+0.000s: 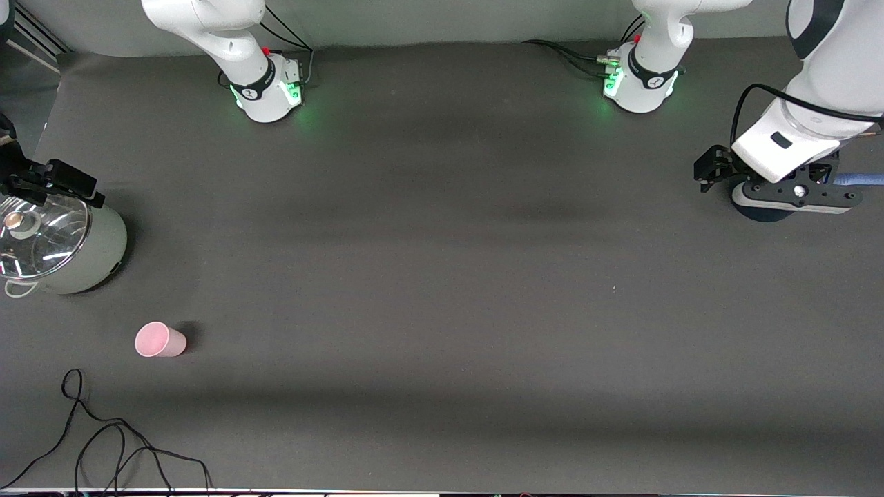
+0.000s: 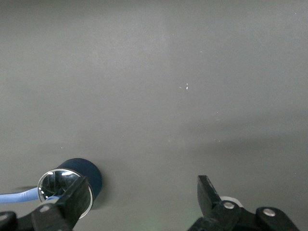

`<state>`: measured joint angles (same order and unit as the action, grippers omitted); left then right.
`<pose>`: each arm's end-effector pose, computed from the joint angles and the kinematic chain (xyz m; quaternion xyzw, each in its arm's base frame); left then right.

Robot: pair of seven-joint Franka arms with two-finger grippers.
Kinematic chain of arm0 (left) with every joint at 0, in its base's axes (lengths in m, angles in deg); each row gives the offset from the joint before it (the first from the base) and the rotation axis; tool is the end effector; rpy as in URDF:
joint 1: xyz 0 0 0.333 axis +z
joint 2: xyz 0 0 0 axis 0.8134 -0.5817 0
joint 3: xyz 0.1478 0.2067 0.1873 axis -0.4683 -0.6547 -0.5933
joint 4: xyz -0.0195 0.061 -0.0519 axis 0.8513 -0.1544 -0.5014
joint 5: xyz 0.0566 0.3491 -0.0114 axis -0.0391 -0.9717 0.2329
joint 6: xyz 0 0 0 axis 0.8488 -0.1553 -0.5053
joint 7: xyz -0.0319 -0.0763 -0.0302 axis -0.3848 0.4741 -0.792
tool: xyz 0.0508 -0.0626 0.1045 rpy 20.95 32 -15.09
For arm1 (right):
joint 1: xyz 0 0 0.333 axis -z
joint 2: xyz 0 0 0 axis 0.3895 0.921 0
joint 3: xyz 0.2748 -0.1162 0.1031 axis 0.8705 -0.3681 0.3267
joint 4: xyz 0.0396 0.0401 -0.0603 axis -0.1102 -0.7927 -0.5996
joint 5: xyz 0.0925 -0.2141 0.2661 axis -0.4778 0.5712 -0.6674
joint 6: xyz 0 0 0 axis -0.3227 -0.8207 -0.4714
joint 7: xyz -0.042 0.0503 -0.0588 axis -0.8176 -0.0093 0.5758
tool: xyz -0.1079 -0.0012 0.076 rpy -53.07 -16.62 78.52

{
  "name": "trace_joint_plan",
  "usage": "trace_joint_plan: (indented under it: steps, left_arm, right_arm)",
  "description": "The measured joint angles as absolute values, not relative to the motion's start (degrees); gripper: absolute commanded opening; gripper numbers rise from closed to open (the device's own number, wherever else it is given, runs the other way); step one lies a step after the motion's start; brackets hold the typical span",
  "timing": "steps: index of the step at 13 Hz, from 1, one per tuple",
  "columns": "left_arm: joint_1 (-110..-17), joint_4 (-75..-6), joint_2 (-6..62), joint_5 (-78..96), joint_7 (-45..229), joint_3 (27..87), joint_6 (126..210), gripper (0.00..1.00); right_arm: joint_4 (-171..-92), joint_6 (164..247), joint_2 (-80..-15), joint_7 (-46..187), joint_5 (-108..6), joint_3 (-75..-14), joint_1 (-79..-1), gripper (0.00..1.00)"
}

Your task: Transfer pink cup from left to right arm

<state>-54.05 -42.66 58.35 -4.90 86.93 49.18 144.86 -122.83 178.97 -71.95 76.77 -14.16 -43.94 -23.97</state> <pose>0.4827 -0.0792 0.5591 -0.9949 0.0819 0.0208 0.0549 0.5064 -0.0319 0.6036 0.9990 -0.0438 -0.0033 0.0009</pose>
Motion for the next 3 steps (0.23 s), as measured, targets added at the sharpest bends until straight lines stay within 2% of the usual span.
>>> trace_joint_plan:
  steps: [3]
  left_arm:
    - [-54.05, -42.62, 58.49, -4.89, 86.96, 49.11, 143.72, 1.0]
  right_arm:
    - [-122.83, 178.97, -71.8, 76.87, -14.16, -44.16, -23.93, 1.0]
